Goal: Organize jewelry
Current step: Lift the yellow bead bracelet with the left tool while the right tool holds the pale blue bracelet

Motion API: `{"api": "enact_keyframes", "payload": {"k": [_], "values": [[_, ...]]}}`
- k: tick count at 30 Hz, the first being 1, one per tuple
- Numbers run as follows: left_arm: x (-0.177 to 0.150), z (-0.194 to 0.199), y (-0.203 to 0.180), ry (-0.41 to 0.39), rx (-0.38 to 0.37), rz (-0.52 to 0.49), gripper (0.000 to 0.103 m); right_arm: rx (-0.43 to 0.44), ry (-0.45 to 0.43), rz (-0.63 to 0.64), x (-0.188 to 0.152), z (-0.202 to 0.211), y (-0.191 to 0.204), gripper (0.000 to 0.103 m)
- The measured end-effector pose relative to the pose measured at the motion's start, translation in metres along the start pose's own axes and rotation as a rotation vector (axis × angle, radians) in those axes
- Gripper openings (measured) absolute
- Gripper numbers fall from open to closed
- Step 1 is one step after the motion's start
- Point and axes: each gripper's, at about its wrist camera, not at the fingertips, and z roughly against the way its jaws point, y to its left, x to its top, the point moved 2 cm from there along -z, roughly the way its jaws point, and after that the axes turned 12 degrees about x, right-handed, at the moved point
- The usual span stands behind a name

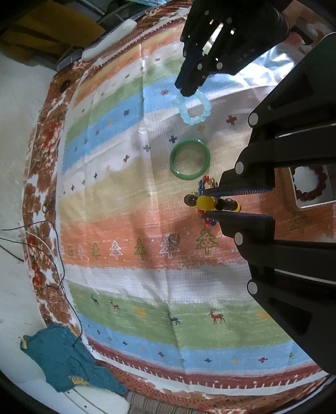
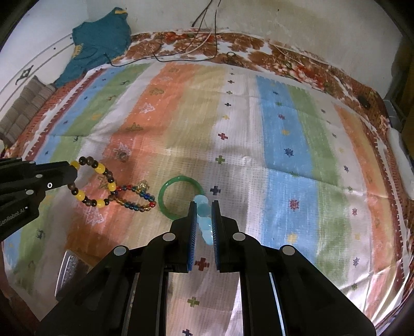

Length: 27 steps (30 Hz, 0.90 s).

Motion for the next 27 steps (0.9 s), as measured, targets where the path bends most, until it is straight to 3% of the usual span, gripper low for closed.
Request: {"api": "enact_keyframes", "payload": {"k": [27], "values": [[-0.035,0.067,-0.022,-0.129,-0.057,-0.066,0.011,0.003,-0.096,0.051,-0.020,0.047,0.023,0.012]]}}
